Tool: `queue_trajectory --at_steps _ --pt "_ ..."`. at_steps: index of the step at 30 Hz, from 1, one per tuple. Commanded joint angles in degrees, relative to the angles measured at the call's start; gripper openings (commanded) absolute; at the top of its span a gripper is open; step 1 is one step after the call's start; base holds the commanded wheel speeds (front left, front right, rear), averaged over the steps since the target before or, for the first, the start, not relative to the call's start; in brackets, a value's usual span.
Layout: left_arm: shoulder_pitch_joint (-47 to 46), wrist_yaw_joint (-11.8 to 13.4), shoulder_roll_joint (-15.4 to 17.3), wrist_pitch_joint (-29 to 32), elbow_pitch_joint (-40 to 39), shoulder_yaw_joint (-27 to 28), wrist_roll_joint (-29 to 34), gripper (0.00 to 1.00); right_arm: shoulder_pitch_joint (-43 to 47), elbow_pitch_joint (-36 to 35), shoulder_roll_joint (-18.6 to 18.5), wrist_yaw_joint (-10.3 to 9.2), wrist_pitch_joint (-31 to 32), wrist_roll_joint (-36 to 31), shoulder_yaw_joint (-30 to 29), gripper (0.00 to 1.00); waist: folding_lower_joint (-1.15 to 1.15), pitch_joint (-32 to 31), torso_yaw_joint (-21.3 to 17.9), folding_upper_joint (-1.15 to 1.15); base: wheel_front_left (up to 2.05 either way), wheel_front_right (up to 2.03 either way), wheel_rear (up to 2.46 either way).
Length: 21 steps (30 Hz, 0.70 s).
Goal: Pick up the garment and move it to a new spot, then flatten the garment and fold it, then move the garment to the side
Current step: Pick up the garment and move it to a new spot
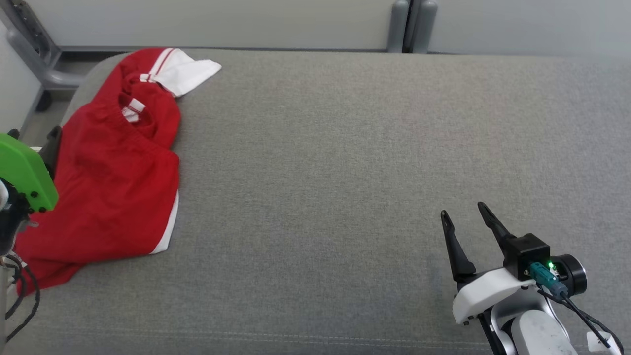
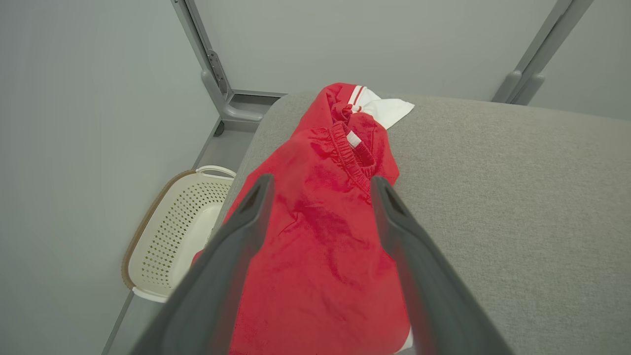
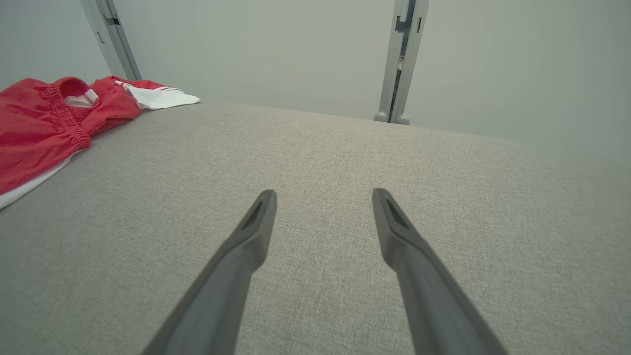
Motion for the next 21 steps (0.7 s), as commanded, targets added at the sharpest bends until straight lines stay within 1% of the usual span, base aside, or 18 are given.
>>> queue_trajectory --at_steps 1,3,8,13,21 --pt "-1.9 0.4 0.9 0.7 1.6 0.5 -0.5 1.00 -1.1 -0.6 -0.2 0.00 0.1 -0.7 -0.1 1.00 -0.01 5.9 -5.2 0.00 0.00 0.00 0.00" --pt "-2.5 0.5 1.1 1.1 2.5 0.7 -0.6 1.00 -1.3 -0.8 -0.2 -0.01 0.2 -1.0 -0.3 1.00 -0.01 6.6 -5.6 0.00 0.00 0.00 0.00" --pt "-4.5 1.7 2.6 2.9 5.9 1.2 -0.5 1.00 -2.5 -2.1 -0.2 -0.01 0.5 -1.9 -1.2 1.00 -0.01 10.7 -6.9 0.00 0.00 0.00 0.00" --pt "-5.3 3.0 3.4 2.3 8.1 2.7 -1.4 1.00 -3.3 -3.4 -0.2 -0.01 0.6 -2.2 -1.4 1.00 -0.01 14.5 -7.6 0.00 0.00 0.00 0.00" --pt "-6.3 3.9 4.4 1.6 10.5 3.3 -1.5 1.00 -4.7 -4.6 -0.2 0.00 0.8 -3.4 -1.7 1.00 -0.01 19.6 -7.9 0.00 0.00 0.00 0.00"
